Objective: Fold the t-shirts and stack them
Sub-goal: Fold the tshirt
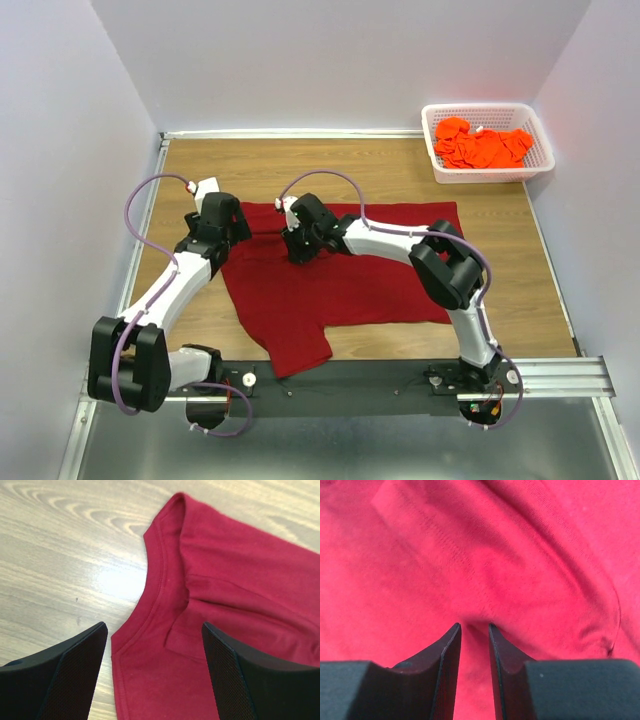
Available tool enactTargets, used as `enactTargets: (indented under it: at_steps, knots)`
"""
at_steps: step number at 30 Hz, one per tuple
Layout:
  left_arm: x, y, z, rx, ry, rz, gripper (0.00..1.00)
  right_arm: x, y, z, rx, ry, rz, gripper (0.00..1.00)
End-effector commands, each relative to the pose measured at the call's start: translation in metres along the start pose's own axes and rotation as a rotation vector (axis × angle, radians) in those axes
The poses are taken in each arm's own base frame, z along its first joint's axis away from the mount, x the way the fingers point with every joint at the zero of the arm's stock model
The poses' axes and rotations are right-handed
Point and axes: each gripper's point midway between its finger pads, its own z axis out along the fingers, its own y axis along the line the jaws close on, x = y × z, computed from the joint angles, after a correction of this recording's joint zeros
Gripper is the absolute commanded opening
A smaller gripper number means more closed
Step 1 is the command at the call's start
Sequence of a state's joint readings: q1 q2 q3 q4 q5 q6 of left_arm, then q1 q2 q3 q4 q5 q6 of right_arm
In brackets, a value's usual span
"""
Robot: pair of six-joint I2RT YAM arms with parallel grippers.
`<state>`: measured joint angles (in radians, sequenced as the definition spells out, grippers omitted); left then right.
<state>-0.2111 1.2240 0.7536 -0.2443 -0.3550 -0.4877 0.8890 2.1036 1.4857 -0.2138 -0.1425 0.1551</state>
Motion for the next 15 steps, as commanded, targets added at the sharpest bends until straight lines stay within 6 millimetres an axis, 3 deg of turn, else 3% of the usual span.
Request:
enactTargets:
  at_steps: [1, 5, 15]
  knots:
    - [-0.010, 0.000, -0.001, 0.006, -0.062, -0.038, 0.84, -0.011, -0.008, 0.013, 0.034, -0.021, -0.023, 0.36]
    - [-0.009, 0.001, 0.000, 0.004, -0.062, -0.032, 0.84, -0.025, -0.017, 0.015, 0.084, -0.052, -0.036, 0.37]
    - [-0.009, -0.005, 0.001, 0.030, -0.060, -0.033, 0.84, -0.028, -0.047, 0.015, 0.243, -0.063, -0.075, 0.40]
